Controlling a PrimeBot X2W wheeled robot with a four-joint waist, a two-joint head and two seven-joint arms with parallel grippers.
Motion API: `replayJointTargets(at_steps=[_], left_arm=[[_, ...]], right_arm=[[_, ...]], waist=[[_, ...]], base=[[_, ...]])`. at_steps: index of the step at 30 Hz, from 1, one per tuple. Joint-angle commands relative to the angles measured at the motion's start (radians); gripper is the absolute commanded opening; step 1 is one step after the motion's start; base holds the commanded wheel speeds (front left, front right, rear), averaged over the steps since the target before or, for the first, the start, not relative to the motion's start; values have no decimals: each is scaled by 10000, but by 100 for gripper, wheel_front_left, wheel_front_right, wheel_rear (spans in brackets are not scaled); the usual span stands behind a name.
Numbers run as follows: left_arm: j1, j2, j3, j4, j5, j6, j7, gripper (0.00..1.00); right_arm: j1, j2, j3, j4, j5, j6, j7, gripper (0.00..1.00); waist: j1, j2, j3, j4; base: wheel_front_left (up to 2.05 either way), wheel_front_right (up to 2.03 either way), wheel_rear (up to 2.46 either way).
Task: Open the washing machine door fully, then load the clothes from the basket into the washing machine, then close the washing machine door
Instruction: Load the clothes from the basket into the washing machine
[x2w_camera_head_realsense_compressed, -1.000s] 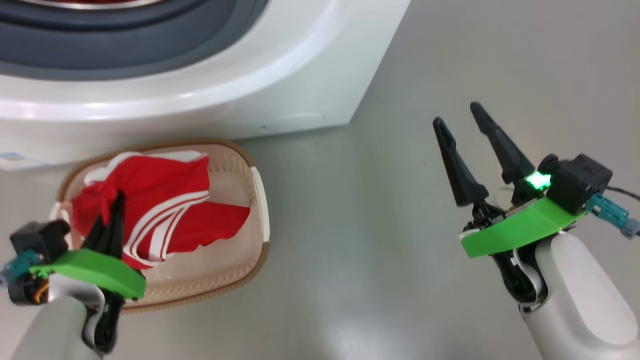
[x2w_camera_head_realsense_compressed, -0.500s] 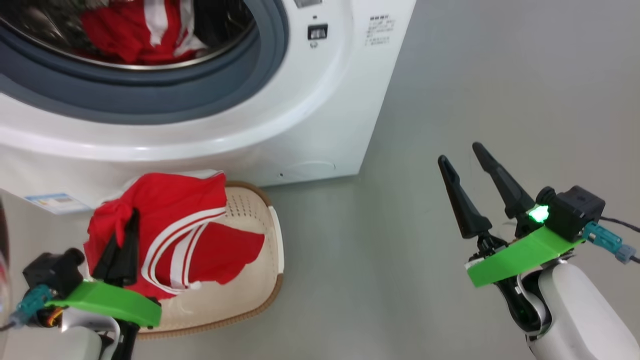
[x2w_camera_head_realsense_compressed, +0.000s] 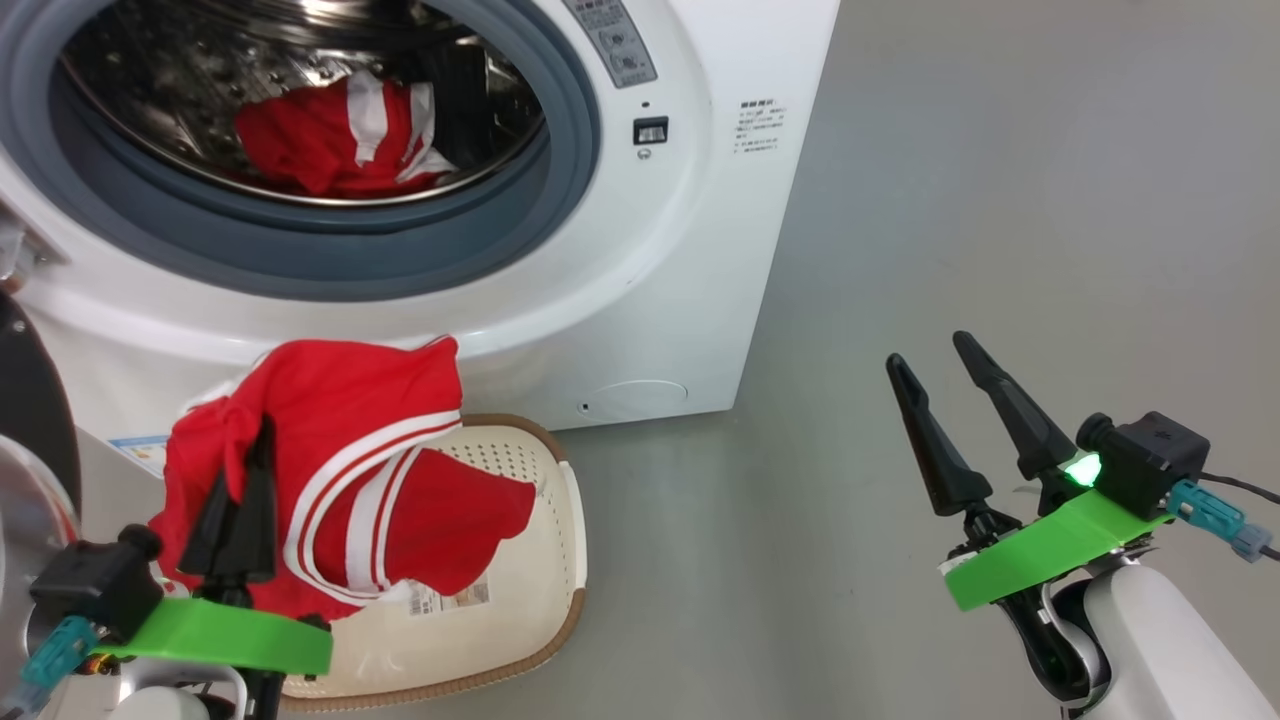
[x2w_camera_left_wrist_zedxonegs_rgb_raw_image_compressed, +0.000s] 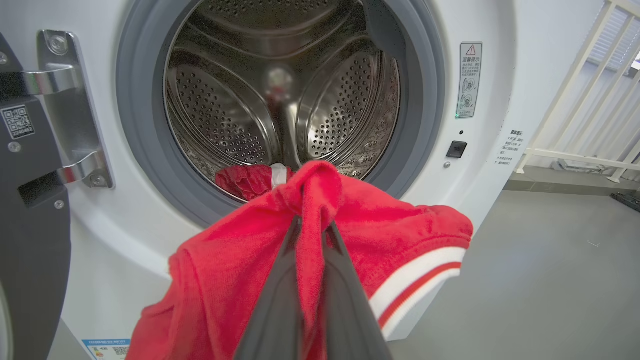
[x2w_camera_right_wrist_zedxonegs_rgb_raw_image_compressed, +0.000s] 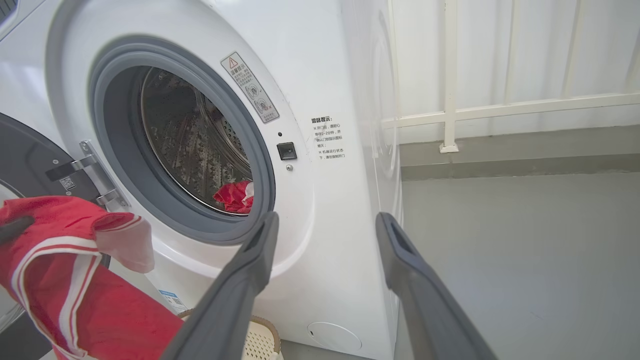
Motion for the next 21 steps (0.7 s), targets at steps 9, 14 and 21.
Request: replayJointTargets(at_steps=[9, 14, 21], left_arm=[[398, 364, 407, -1404, 185, 511, 104, 0], [467, 400, 396, -1618, 195, 591, 132, 0], [485, 413, 339, -1862, 223, 689, 173, 0]], right_arm=[[226, -164, 69, -249, 86, 16, -49, 100], [236, -194, 90, -260, 78, 16, -49, 100], [225, -220, 152, -245, 79, 16, -49, 100]], waist=[[0, 0, -228, 78], [0, 0, -227, 89], [0, 0, -217, 79]], base=[[0, 0, 0], [0, 0, 0], [0, 0, 0]])
